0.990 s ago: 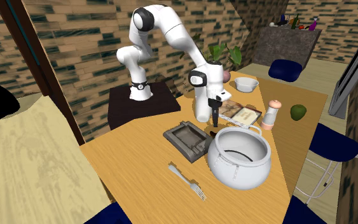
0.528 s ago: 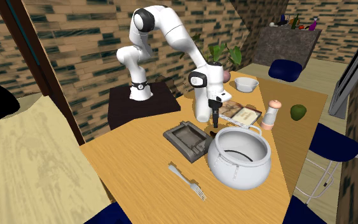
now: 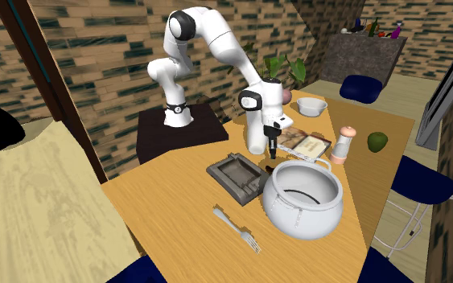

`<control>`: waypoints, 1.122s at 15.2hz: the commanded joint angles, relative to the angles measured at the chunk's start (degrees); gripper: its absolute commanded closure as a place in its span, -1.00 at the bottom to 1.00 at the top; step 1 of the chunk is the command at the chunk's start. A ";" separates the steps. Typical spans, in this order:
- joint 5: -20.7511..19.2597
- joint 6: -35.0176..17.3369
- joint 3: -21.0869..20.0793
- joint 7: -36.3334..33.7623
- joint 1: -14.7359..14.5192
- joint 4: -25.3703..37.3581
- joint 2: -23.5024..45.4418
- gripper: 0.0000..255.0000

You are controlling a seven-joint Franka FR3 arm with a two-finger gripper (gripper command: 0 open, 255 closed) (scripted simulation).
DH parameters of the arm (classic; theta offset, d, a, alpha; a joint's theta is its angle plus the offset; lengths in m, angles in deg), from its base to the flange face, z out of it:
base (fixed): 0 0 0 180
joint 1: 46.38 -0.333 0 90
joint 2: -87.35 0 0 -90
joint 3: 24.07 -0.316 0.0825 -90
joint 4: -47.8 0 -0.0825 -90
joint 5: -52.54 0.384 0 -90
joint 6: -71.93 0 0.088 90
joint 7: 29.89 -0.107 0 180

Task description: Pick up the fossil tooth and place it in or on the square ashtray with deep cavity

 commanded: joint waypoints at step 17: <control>5.80 17.81 7.91 -22.84 -5.93 17.39 12.85 -1.00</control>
